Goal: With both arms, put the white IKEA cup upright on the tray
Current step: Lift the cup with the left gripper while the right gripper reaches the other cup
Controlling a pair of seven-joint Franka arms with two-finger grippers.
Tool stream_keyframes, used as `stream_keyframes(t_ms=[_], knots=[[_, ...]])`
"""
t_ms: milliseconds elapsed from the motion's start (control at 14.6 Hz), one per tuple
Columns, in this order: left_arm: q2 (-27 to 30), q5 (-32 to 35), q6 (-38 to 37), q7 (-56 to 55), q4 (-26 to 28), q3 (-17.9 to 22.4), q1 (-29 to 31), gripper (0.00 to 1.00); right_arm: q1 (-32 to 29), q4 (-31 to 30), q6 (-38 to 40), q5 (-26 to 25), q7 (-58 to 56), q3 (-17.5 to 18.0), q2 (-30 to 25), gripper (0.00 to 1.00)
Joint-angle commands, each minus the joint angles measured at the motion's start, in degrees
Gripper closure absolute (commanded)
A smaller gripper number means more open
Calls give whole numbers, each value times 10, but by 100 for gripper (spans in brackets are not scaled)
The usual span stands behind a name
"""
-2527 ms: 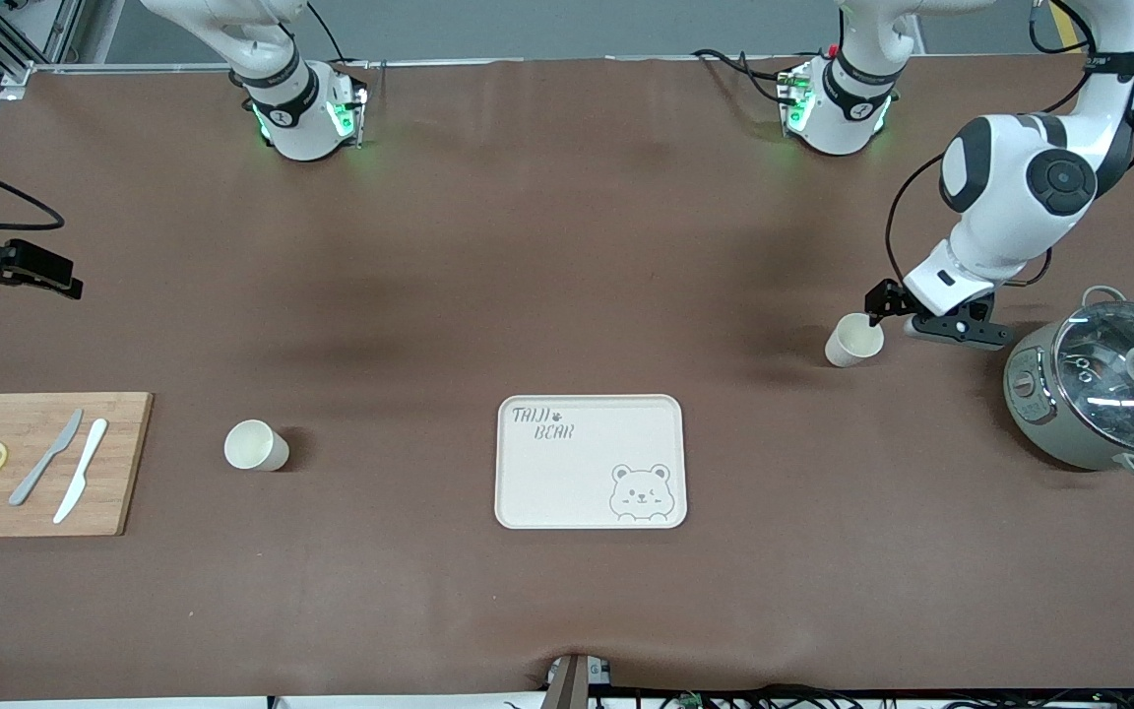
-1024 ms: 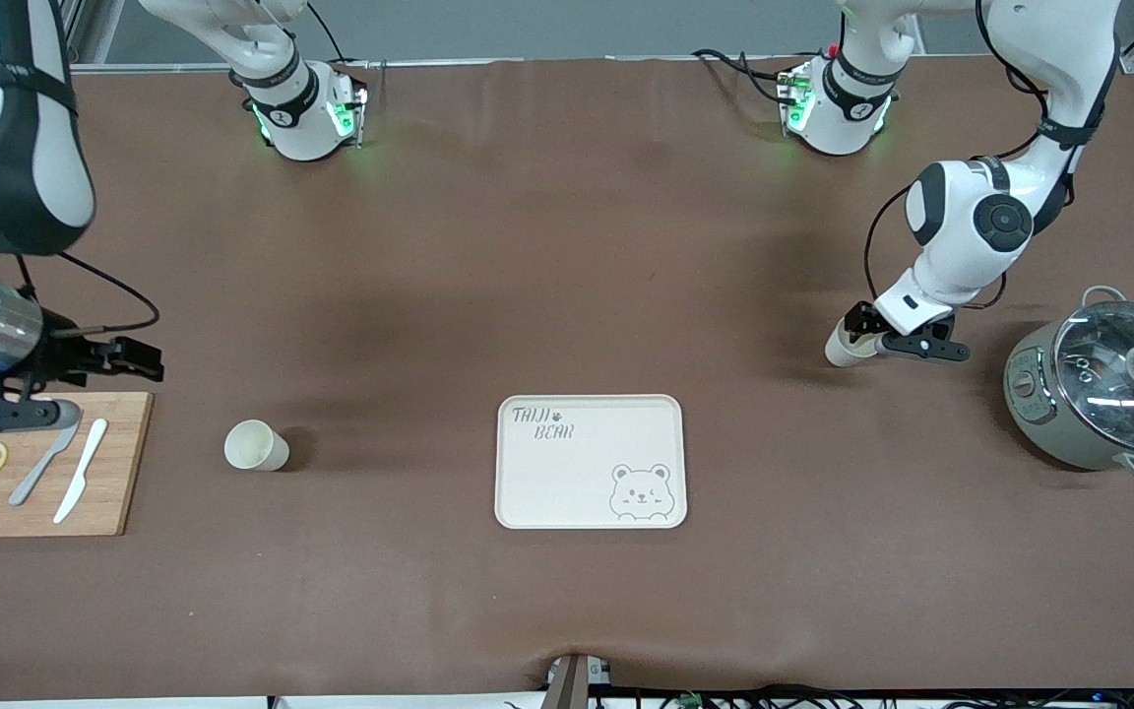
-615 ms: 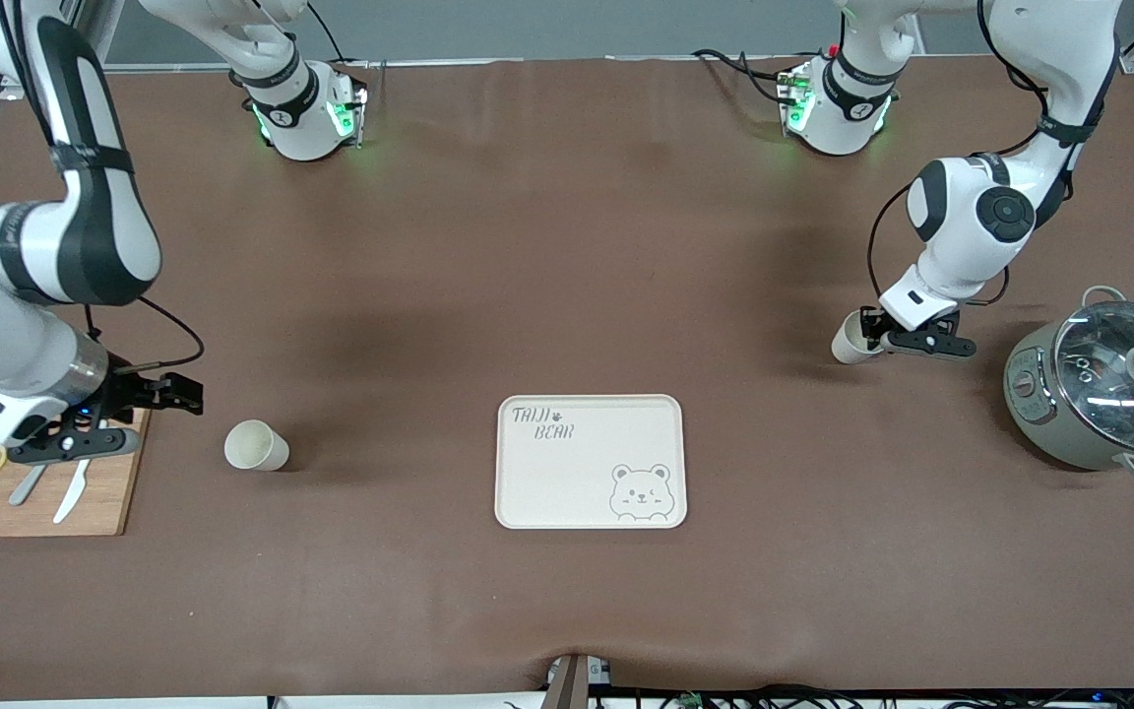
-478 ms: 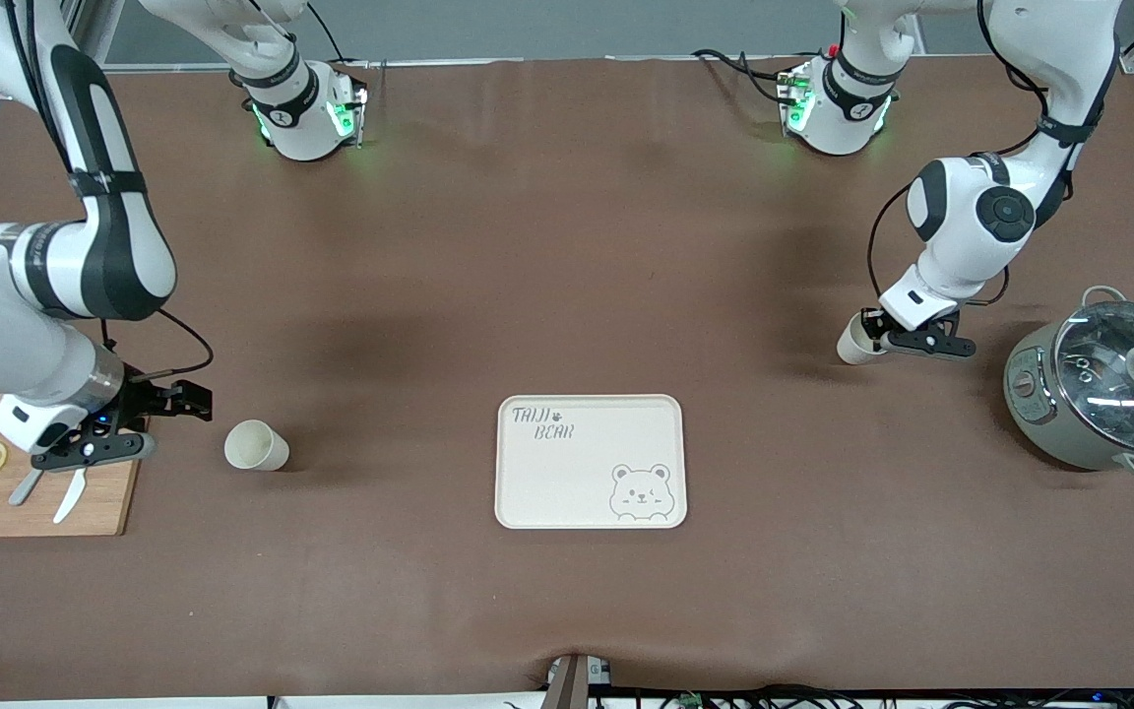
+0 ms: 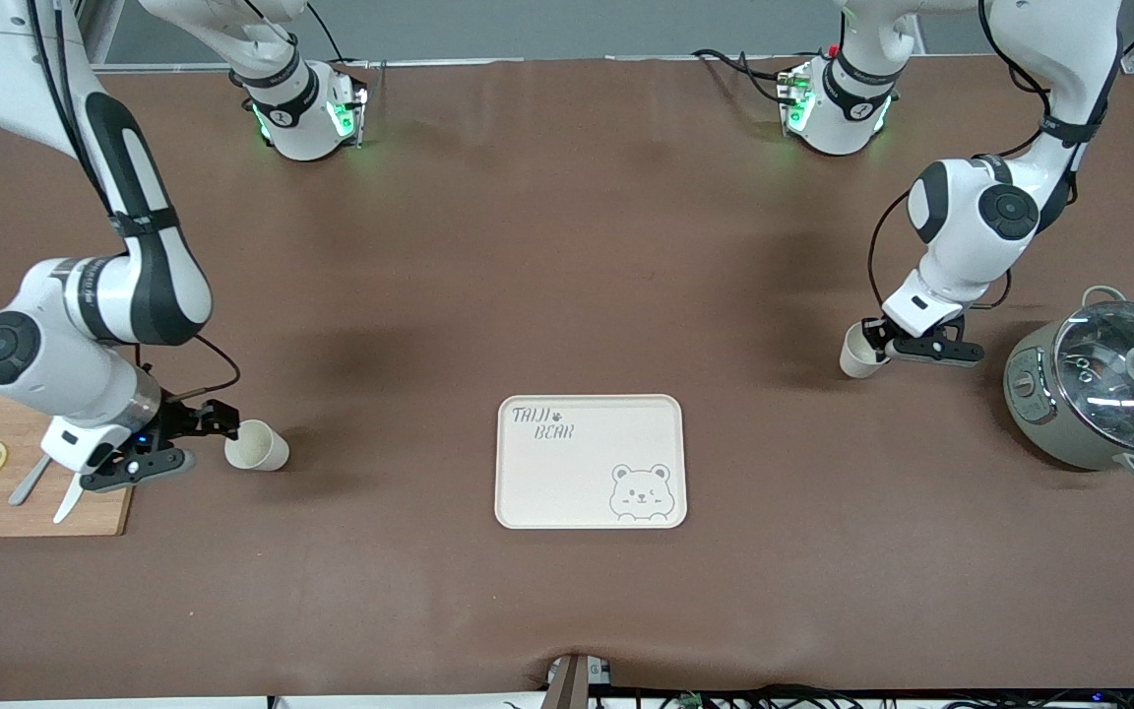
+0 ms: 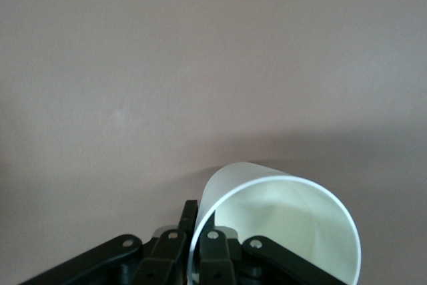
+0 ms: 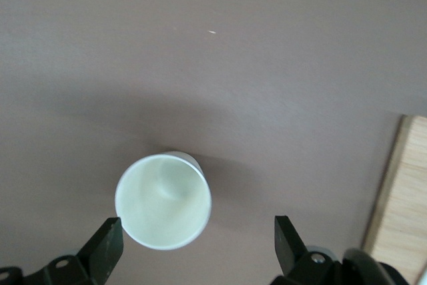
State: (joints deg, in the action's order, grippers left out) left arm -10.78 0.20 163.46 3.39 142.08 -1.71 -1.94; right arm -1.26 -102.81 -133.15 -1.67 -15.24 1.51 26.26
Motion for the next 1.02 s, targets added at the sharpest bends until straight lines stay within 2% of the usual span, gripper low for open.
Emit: stream_keyframes(t_ms=[0, 410, 683, 956], knots=[[0, 5, -72, -57, -64, -28, -5, 100, 7, 7, -20, -3, -30, 0, 15, 0], [-52, 5, -271, -196, -260, -89, -21, 100, -19, 15, -28, 11, -123, 1, 33, 0], [-90, 6, -349, -259, -368, -97, -49, 100, -31, 30, -30, 70, -192, 0, 57, 0], [-120, 6, -377, -314, -441, -97, -81, 100, -30, 47, -33, 73, -196, 0, 80, 0]])
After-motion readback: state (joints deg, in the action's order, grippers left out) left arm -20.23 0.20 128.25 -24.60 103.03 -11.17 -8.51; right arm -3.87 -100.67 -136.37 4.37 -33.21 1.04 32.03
